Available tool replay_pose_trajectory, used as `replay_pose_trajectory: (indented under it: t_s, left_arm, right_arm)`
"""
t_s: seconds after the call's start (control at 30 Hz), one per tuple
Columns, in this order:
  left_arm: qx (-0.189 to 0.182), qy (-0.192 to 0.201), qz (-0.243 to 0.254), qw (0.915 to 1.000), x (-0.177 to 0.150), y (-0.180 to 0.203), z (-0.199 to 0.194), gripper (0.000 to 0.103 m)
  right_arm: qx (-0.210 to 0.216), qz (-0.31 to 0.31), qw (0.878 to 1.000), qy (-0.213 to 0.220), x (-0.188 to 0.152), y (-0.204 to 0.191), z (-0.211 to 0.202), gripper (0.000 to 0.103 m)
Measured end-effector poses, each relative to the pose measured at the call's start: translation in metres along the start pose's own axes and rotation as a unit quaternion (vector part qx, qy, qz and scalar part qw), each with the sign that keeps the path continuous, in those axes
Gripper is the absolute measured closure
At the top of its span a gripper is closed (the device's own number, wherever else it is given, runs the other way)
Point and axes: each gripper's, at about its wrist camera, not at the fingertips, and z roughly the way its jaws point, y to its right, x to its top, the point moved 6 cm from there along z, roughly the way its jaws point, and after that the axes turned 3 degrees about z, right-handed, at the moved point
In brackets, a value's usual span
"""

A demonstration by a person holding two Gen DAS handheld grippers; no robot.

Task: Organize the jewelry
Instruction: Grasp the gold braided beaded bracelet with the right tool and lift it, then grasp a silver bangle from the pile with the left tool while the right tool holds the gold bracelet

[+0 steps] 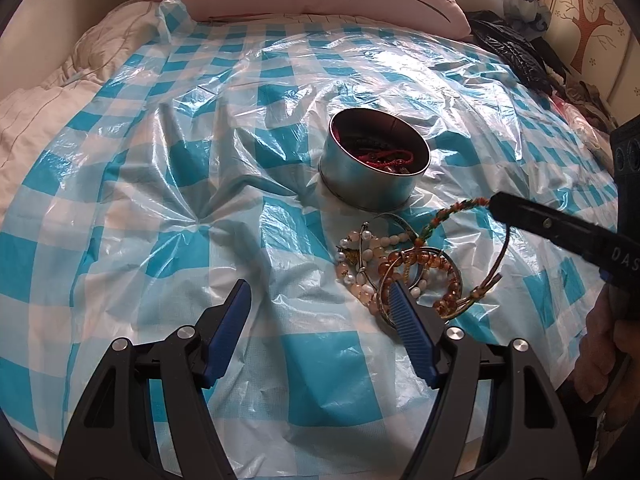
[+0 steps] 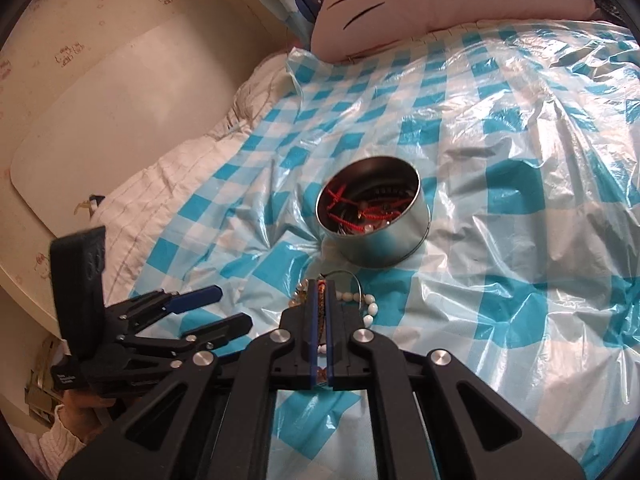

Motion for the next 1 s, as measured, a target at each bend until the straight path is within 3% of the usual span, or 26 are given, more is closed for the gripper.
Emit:
replay_pose_trajectory:
  t_s: [0.1, 0.33, 0.4, 0.47, 0.57, 0.77, 1.0]
  left_arm:
    - [-0.001, -0.003, 0.021, 0.9998, -0.001, 0.010, 0.001, 0.035]
    - [-0.020, -0.008, 0.062, 0.9979, 0.002, 0.037, 0.011, 0.036]
    - [-0.026, -0.011, 0.072, 0.9970, 0.004, 0.044, 0.018, 0.045]
    - [-0.033, -0.019, 0.082, 0.9959, 0.006, 0.049, 0.026, 0.061]
    - [-0.050, -0.035, 0.085, 0.9945, 0.006, 0.052, 0.039, 0.078]
    - [-0.048, -0.039, 0.078, 0.9950, 0.008, 0.051, 0.048, 0.093]
    - [-0.056, -0.024, 0.050, 0.9969, 0.011, 0.042, 0.039, 0.093]
  right_arm:
    - [0.030, 0.032, 0.998, 0.042, 0.008, 0.006, -0.024, 0.099]
    - [0.019, 0.088, 0.992, 0.093, 0.011, 0.030, -0.041, 0.099]
    - [0.020, 0.102, 0.989, 0.102, 0.009, 0.035, -0.040, 0.099]
    - [0.019, 0.109, 0.988, 0.106, 0.008, 0.038, -0.040, 0.099]
    - [0.021, 0.113, 0.986, 0.117, 0.010, 0.040, -0.044, 0.099]
    - [0.024, 0.115, 0.987, 0.111, 0.008, 0.040, -0.040, 0.099]
    - [0.025, 0.119, 0.986, 0.113, 0.007, 0.041, -0.041, 0.099]
